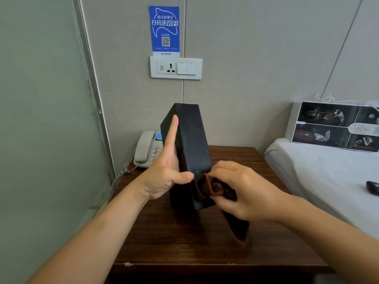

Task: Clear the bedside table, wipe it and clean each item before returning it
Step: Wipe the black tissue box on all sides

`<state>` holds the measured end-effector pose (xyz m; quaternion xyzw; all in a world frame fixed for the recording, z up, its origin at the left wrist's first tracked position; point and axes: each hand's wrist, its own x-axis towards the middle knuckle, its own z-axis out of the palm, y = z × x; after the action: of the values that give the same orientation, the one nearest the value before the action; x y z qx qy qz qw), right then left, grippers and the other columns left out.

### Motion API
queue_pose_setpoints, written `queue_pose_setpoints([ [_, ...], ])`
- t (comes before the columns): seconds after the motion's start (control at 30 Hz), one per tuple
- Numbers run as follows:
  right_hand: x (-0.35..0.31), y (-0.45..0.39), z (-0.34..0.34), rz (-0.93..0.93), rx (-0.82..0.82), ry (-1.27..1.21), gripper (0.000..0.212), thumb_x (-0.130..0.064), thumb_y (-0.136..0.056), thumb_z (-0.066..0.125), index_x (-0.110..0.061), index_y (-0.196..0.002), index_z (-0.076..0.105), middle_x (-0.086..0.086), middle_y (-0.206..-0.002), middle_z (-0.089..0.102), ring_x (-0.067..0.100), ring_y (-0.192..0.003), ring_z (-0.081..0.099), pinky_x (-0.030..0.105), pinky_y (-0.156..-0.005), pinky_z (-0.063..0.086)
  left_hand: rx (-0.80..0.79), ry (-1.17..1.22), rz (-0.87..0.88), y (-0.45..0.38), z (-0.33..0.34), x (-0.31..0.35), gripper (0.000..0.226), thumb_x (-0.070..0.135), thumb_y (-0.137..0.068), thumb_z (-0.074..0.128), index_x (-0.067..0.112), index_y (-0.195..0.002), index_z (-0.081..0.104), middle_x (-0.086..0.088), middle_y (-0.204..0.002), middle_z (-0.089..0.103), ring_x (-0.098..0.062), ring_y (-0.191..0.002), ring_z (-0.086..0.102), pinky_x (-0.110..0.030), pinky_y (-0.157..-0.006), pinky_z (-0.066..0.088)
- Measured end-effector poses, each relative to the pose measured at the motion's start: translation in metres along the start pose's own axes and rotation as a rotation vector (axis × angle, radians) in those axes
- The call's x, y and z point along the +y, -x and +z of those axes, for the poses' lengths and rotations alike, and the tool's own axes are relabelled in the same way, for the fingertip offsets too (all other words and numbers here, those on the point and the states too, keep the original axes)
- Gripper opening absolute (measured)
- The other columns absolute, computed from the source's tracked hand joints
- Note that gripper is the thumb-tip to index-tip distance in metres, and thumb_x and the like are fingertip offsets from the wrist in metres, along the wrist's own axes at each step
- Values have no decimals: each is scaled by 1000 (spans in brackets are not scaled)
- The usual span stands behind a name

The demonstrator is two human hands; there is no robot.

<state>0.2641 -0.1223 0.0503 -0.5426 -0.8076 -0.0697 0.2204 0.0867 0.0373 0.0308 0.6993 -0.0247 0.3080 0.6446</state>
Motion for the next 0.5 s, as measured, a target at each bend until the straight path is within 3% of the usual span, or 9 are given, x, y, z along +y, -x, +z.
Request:
queue_pose_setpoints([
  [0.13,7,-35,-13,49,224,-5,13,-20,-93,70,-15,-105,66,-3,-98,60,15,-89,59,34,-79,50,-66,-45,8,0,9,1,131,-29,-78,58,50,-161,-5,4,-171,21,-19,-154,30,-35,-117,38],
  [0.23,5,-61,-16,29,290,-16,14,-18,-93,71,-12,-105,67,-1,-98,60,16,-87,57,30,-78,49,-71,-83,-8,1,9,0,130,-29,-79,57,48,-160,-9,1,-167,29,-17,-154,32,-34,-117,38],
  [0.33,1,-71,-17,-6,233,-20,17,-17,-92,71,-13,-108,68,1,-101,60,17,-89,60,33,-78,50,-51,-116,-30,1,2,-1,131,-25,-79,60,51,-159,-11,1,-163,36,-17,-149,39,-35,-114,42],
  [0.43,-1,-58,-19,-64,55,4,12,-18,-91,71,-16,-102,67,-3,-98,57,16,-86,58,34,-76,50,-44,-128,-54,1,-5,-1,132,-24,-79,61,59,-156,-7,5,-145,58,-18,-111,64,-32,-90,54],
  [0.47,-1,-50,-19,-61,-2,11,9,-19,-91,71,-18,-99,67,-6,-96,56,13,-85,57,33,-75,50,-45,-114,-49,1,-7,-1,132,-24,-79,62,60,-156,-6,3,-152,53,-17,-113,63,-35,-89,55],
  [0.5,1,-41,-19,-44,-34,6,7,-19,-91,71,-19,-96,67,-8,-95,56,11,-85,57,31,-74,50,-46,-97,-38,1,-7,-1,131,-24,-80,61,60,-156,-6,1,-162,40,-18,-128,58,-43,-98,53],
])
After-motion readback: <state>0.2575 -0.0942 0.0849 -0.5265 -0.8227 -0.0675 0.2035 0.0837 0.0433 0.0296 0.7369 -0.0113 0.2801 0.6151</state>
